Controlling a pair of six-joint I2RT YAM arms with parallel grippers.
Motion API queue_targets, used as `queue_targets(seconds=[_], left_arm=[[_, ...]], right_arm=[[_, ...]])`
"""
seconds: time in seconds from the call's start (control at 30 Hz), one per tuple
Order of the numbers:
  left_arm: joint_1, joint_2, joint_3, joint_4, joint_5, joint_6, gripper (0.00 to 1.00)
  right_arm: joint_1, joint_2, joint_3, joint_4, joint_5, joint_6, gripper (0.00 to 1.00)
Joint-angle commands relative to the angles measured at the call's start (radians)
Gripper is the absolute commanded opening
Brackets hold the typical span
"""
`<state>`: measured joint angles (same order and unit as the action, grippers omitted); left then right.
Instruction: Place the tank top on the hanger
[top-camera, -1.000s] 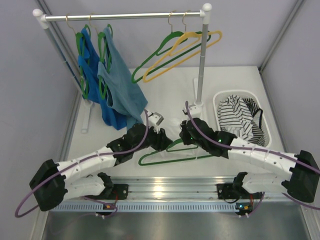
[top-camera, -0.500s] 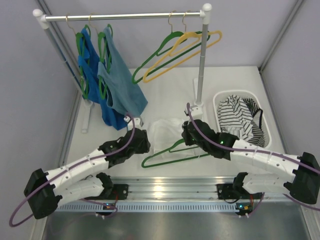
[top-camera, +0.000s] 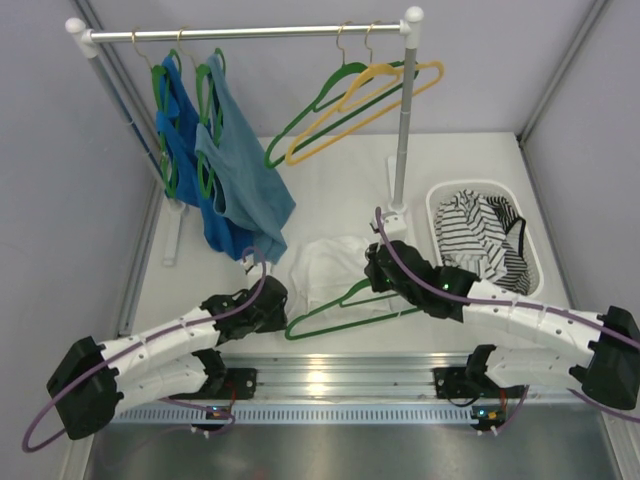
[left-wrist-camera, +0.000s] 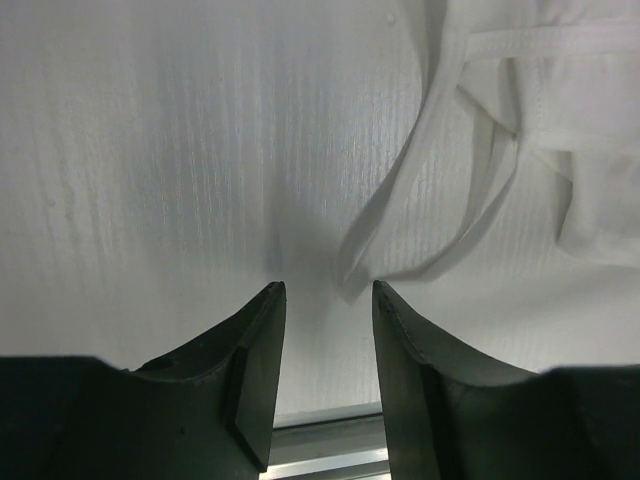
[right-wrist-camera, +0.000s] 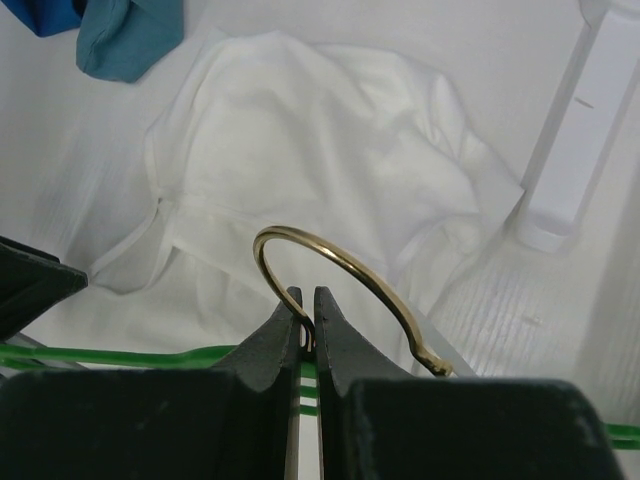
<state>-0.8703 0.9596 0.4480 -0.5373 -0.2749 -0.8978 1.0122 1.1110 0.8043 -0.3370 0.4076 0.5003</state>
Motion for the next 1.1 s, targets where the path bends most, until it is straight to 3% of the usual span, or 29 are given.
queue_targets(seconds=[0.0, 0.47, 0.53, 0.7, 1.07], left_arm=[[0.001, -0.013, -0.028, 0.075, 0.032, -0.003, 0.45], [0.001, 0.12, -0.017, 0.198, 0.009, 0.068, 0.41], [0.001, 0.131, -0.019, 0.212, 0.009, 0.069, 0.38], [0.001, 0.1, -0.017, 0.218, 0.022, 0.088, 0.0], [0.001, -0.123, 0.012, 0.128, 0.068, 0.074, 0.0]], right_arm=[[0.012, -0.033, -0.002, 0.026, 0.045, 0.006, 0.0], [0.012, -0.037, 0.003, 0.023, 0.046, 0.012, 0.0], [0.014, -0.036, 0.001, 0.023, 0.049, 0.012, 0.0], [0.012, -0.025, 0.016, -0.008, 0.092, 0.038, 0.0], [0.009, 0.053, 0.078, -0.085, 0.25, 0.13, 0.0]])
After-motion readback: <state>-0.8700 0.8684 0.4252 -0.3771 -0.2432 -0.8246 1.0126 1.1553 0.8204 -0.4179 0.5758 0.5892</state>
